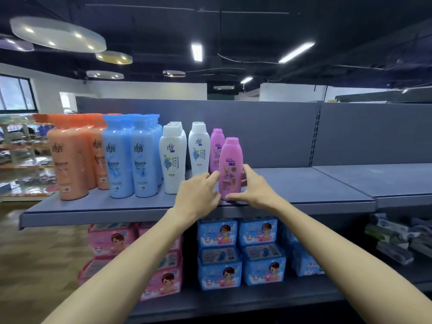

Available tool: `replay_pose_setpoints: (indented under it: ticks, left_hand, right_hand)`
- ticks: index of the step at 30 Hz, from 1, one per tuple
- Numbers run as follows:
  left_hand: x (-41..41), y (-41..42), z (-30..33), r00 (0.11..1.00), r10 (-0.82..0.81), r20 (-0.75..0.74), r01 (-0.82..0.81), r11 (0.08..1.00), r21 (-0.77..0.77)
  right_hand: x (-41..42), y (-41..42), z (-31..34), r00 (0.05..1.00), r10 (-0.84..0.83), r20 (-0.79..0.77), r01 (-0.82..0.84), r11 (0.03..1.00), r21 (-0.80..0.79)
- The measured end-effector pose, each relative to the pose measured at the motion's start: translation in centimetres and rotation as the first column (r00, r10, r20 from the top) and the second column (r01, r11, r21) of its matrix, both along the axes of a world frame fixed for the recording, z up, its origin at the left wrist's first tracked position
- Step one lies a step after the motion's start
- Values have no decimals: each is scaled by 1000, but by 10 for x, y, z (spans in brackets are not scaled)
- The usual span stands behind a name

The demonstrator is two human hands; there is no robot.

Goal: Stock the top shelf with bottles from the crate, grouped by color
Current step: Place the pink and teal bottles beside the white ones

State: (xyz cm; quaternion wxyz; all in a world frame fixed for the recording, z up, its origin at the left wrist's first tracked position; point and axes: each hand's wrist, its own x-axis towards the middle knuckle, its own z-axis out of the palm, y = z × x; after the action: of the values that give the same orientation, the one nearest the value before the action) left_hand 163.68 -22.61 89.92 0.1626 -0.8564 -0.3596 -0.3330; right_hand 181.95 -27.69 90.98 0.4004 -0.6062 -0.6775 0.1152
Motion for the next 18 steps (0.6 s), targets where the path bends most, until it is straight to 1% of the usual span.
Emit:
replay_pose_setpoints:
  ticks: [6,11,14,18]
  left_hand:
    - [6,16,-10,998,48,32,-47,998,-51]
    - [13,35,-10,997,28,70,-19,991,-134]
    - [21,50,-6,998,31,54,-24,990,-136]
    - [29,72,-4,997,72,21,-69,989,-128]
  right_hand:
    - [5,16,-3,995,-97,-3,97,995,36]
    - [14,34,-6,989,-140,-53,142,989,41]
    - [20,48,-8,984,-163,-70,166,985,41]
    - [25,67,-6,980,-182,-78,184,983,22]
